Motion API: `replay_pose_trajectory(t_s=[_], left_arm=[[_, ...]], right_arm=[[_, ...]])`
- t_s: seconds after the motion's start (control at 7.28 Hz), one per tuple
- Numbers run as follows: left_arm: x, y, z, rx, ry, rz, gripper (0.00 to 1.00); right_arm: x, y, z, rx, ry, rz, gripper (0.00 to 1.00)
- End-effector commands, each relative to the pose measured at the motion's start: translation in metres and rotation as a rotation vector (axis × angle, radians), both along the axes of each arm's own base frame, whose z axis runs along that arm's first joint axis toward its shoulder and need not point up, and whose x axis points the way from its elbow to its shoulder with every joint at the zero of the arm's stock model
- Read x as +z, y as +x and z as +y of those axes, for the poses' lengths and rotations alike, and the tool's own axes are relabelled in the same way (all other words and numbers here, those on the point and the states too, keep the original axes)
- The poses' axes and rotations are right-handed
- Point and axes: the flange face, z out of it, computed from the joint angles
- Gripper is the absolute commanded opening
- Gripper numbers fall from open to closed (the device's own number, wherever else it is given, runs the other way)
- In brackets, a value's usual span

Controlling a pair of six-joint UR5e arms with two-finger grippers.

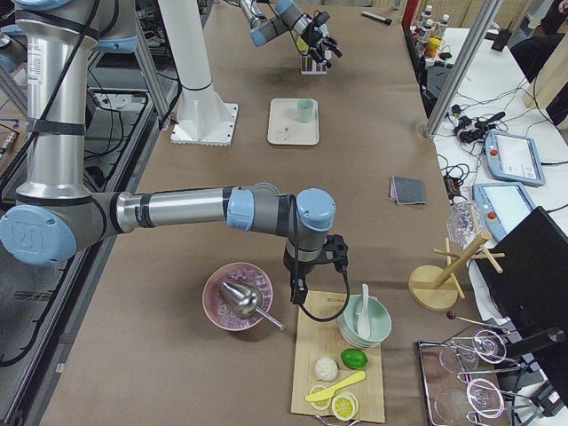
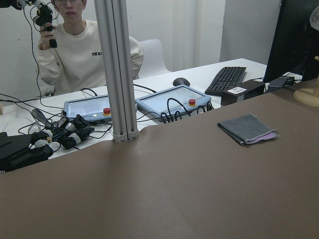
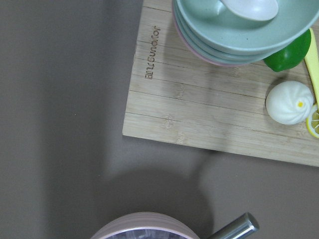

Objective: Pick up and place green cup on tray

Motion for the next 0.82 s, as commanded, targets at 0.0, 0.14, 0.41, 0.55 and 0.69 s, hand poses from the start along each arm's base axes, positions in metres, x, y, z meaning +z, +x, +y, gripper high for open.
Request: replay_pose_trajectory(t_s=[0.0, 0.14, 0.41, 0.55, 0.69], left_arm=[[0.017, -0.08, -0.062, 0.067, -0.126, -0.01, 0.98], [0.027, -0.119, -0.081, 0.103, -0.202, -0.011, 0.98], [0.047, -0.223, -0.115, 0.183, -0.419, -0.018, 0.98], [0.062, -0.273, -0.127, 0.226, -0.555, 0.014, 0.98], [0.089, -0.315, -0.14, 0.251, -0.64, 0.006, 0.98]], right_arm=[[0.002, -0.001, 0.007, 0.043, -0.042, -0.026, 1.0], [0.003, 0.0, 0.01, 0.053, -0.053, -0.025, 1.0], [0.008, 0.003, 0.013, 0.06, -0.063, -0.023, 1.0], [0.009, 0.003, 0.014, 0.076, -0.076, -0.021, 1.0], [0.007, 0.003, 0.013, 0.088, -0.079, -0.018, 1.0]])
